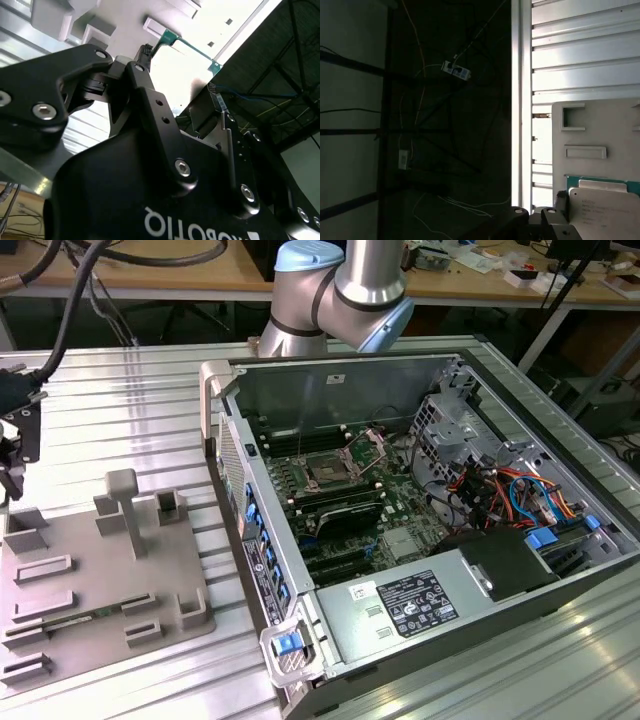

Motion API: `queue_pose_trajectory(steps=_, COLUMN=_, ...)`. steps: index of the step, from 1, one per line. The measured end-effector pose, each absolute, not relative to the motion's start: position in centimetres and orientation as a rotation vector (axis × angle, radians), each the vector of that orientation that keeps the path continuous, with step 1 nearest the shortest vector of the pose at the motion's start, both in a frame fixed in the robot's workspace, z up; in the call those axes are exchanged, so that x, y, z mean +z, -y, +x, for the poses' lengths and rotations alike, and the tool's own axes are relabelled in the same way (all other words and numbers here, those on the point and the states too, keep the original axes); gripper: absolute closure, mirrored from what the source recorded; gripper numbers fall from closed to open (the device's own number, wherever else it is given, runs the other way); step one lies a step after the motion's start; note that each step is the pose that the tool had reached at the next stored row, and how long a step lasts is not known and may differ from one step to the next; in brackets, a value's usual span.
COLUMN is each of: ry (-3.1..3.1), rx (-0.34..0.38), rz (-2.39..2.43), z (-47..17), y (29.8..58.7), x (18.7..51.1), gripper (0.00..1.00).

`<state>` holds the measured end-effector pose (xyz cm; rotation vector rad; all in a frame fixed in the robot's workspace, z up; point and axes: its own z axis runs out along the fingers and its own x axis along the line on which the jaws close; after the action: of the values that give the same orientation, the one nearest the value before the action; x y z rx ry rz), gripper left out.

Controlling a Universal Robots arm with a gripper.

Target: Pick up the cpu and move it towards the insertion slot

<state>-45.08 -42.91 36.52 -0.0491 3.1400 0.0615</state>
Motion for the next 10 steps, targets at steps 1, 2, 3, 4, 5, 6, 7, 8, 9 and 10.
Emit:
queue_pose_trajectory(steps=1, ry=-3.140, rx=0.062, rz=-0.049, z=-45.1, y=42.9, x=36.7, gripper=0.45)
queue_pose_trajectory(steps=2, ry=-3.140, rx=0.061, rz=-0.049, z=-45.1, y=42.9, x=37.1, gripper=0.45)
queue_pose_trajectory(steps=3, ry=-3.140, rx=0.062, rz=-0.049, z=-45.1, y=42.9, x=37.8, gripper=0.45)
queue_pose_trajectory(steps=4, ry=-3.140, rx=0.061, rz=-0.049, z=-45.1, y=42.9, x=38.1, gripper=0.45)
queue_pose_trajectory(steps=5, ry=-3.140, rx=0.061, rz=-0.049, z=-45.1, y=42.9, x=38.3, gripper=0.45)
queue_pose_trajectory(steps=6, ry=-3.140, rx=0.062, rz=-0.049, z=-45.1, y=42.9, x=38.9, gripper=0.45)
queue_pose_trajectory(steps=7, ry=-3.140, rx=0.062, rz=-0.049, z=-45.1, y=42.9, x=39.4, gripper=0.45)
queue_pose_trajectory(steps=8, ry=-3.140, rx=0.061, rz=-0.049, z=-45.1, y=42.9, x=39.5, gripper=0.45)
queue_pose_trajectory(steps=9, ry=-3.140, rx=0.061, rz=-0.049, z=-45.1, y=42.9, x=39.6, gripper=0.45)
queue_pose_trajectory(steps=10, ry=-3.140, rx=0.062, rz=-0.049, z=-45.1, y=42.9, x=39.6, gripper=0.45)
